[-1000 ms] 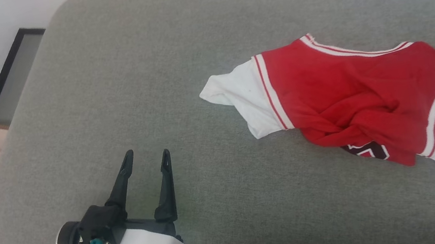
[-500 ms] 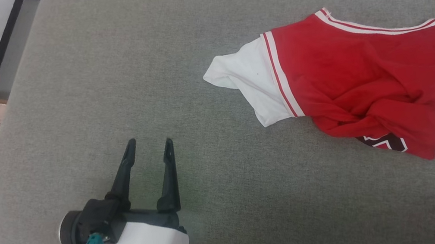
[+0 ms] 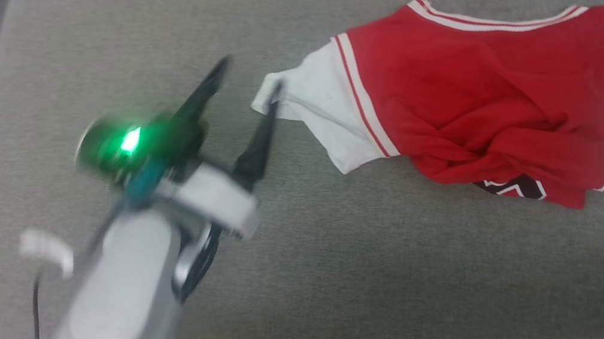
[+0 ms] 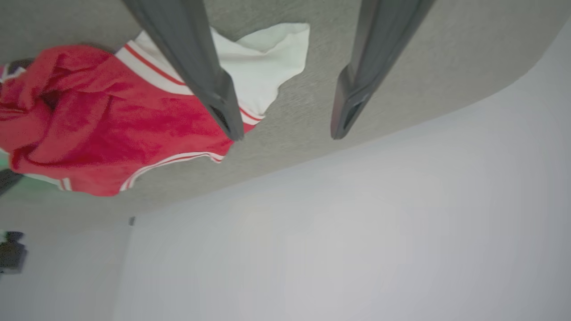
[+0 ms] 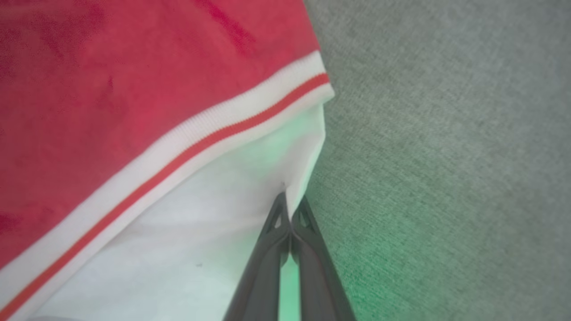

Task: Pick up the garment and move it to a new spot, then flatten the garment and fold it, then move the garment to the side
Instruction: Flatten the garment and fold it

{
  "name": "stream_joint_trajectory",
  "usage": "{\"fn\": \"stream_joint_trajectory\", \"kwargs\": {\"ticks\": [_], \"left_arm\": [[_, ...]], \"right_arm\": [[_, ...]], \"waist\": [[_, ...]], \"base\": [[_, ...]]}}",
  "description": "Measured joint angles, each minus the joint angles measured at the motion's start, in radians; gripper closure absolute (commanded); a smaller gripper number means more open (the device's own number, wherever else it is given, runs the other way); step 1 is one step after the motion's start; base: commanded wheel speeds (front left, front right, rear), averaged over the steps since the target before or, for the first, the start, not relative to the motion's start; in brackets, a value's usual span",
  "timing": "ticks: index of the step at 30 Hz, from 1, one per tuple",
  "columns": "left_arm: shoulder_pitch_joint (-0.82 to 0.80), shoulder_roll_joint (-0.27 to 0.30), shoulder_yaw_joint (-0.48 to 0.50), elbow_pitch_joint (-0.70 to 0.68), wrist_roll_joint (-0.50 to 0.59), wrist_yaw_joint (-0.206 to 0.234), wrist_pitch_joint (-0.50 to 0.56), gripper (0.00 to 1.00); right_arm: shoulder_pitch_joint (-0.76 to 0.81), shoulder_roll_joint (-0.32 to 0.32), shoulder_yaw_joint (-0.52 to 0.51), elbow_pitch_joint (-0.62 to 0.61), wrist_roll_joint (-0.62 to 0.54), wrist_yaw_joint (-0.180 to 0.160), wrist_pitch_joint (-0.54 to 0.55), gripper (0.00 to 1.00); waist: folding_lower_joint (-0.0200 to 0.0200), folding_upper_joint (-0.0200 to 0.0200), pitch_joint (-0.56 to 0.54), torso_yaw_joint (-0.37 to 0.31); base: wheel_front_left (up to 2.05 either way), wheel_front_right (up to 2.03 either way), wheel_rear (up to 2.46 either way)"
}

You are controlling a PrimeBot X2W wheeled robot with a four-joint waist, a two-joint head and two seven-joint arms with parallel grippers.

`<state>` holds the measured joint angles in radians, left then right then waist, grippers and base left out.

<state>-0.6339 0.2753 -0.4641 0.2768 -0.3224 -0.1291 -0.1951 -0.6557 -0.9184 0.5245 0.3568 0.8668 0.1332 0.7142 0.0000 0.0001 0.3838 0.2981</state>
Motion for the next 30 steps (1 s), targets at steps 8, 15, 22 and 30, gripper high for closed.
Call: {"fn": "stream_joint_trajectory", "kwargs": {"ticks": [8,15,22,30], "left_arm": [[-0.42,0.133,-0.425,0.179,-0.451,0.0,0.329,0.0],[-0.605,0.121,-0.642,0.292,-0.708,0.0,0.516,0.0],[-0.711,0.126,-0.754,0.401,-0.829,0.0,0.584,0.0],[-0.745,0.139,-0.787,0.384,-0.93,0.003,0.665,1.0]], "right_arm": [[-0.077,-0.014,0.036,-0.04,0.009,0.004,-0.004,1.0],[-0.145,-0.02,0.073,-0.086,0.004,0.007,-0.005,1.0],[-0.207,-0.012,0.121,-0.126,-0.004,0.008,-0.006,1.0],[-0.254,0.006,0.171,-0.13,-0.006,0.008,-0.023,1.0]], "waist": [[0.0,0.0,0.072,-0.029],[0.0,0.0,0.137,-0.061],[0.0,0.0,0.184,-0.097],[0.0,0.0,0.199,-0.134]], "base": [[0.0,0.0,0.0],[0.0,0.0,0.0],[0.0,0.0,0.0],[0.0,0.0,0.0]]}}
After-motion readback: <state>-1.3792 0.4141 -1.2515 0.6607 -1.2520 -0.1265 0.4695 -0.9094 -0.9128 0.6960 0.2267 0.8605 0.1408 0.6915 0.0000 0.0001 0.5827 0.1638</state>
